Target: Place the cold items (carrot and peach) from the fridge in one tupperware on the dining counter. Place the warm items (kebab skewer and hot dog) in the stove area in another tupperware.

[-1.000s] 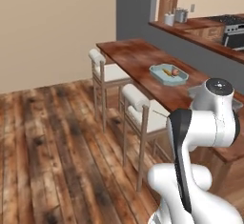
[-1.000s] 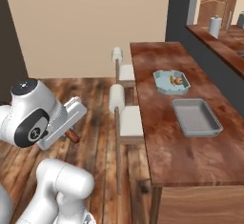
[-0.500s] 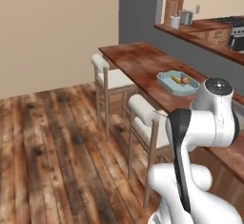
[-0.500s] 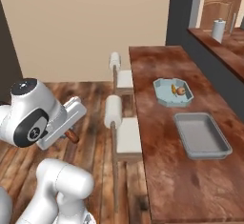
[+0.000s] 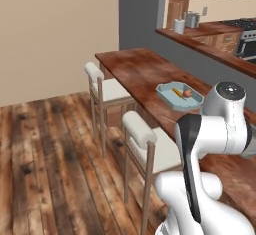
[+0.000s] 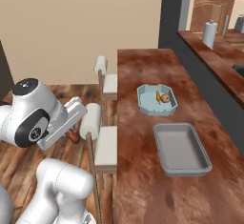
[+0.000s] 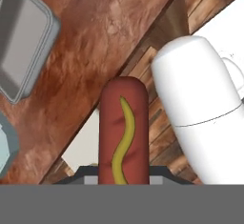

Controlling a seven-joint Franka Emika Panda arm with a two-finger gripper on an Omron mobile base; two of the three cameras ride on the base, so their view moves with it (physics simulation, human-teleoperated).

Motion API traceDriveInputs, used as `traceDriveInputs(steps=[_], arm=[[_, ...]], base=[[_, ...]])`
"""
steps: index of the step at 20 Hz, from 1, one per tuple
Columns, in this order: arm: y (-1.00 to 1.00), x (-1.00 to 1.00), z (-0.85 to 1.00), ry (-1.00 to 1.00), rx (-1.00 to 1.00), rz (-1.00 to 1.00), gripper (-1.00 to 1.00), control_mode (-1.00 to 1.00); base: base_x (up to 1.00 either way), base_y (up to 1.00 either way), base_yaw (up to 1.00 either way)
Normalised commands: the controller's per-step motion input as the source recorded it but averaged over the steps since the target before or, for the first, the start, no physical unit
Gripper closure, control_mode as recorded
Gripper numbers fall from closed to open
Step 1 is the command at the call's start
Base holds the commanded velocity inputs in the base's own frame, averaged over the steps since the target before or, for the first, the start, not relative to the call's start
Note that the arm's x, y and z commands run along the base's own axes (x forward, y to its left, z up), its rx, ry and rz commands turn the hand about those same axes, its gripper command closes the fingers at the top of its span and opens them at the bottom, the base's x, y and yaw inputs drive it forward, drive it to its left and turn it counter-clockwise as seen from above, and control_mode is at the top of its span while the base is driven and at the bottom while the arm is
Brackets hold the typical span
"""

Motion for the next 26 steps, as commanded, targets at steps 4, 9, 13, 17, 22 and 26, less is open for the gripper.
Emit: traceDriveInputs(steps=[4,9,13,17,22,26], arm=[[0.00,0.00,0.00,0.00,0.00,0.00,1.00,1.00],[-0.35,0.00,0.00,0.08,0.00,-0.06,1.00,-1.00],[-0.91,0.00,0.00,0.17,0.00,-0.21,1.00,-1.00],[-1.00,0.00,0.00,0.25,0.00,-0.31,1.00,-1.00],[-1.00,0.16,0.00,0.29,0.00,-0.36,1.00,-1.00],[-0.97,0.35,0.00,0.25,0.00,-0.27,1.00,-1.00]], base=[[0.01,-0.42,0.00],[0.00,0.00,0.00],[0.00,0.00,0.00],[0.00,0.00,0.00],[0.00,0.00,0.00],[0.00,0.00,0.00]])
